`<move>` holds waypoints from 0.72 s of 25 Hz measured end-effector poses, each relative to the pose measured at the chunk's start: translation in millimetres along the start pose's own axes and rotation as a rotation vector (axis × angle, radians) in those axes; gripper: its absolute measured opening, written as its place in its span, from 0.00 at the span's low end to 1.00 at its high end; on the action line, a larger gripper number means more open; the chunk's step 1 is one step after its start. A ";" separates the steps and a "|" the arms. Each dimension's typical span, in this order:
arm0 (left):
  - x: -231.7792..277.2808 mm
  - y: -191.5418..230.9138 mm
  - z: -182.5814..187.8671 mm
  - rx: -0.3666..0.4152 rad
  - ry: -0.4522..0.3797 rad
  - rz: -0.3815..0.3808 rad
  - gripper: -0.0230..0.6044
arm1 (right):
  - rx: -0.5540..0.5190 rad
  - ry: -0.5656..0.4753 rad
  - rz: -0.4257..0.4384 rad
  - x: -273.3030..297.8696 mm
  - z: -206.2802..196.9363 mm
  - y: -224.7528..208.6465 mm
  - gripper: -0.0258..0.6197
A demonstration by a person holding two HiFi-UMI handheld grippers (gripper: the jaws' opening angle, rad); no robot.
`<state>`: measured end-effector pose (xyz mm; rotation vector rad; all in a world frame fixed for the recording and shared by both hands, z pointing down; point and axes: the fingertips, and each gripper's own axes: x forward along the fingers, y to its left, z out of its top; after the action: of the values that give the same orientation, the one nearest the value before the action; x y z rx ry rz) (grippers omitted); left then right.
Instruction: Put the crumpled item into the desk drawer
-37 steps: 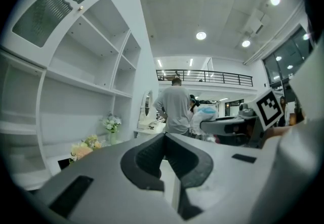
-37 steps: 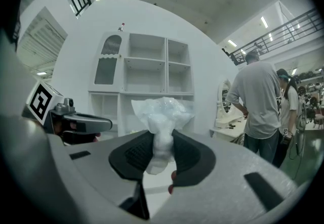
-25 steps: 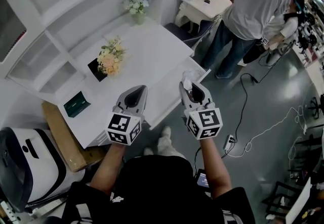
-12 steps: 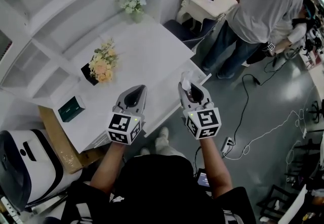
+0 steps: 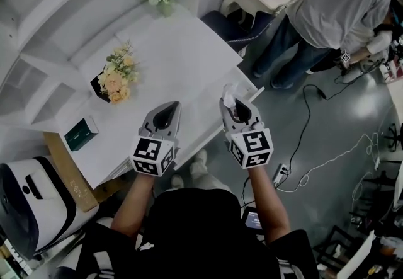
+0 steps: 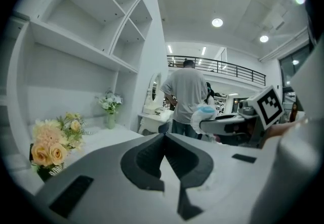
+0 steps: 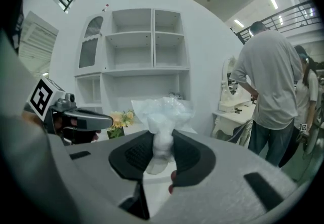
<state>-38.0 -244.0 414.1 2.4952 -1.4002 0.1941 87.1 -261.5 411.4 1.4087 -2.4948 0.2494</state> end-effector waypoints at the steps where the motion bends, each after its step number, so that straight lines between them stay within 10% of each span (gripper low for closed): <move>1: 3.3 1.2 -3.4 -0.006 0.007 0.003 0.05 | 0.003 0.012 0.001 3.2 -5.3 -2.2 0.18; 18: 42.7 21.9 -74.8 -0.062 0.155 0.023 0.05 | -0.043 0.287 0.056 55.1 -108.0 -17.9 0.17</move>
<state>-33.1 -267.2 499.7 2.3602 -1.3515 0.3362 90.9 -285.6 531.5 1.1929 -2.2919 0.3778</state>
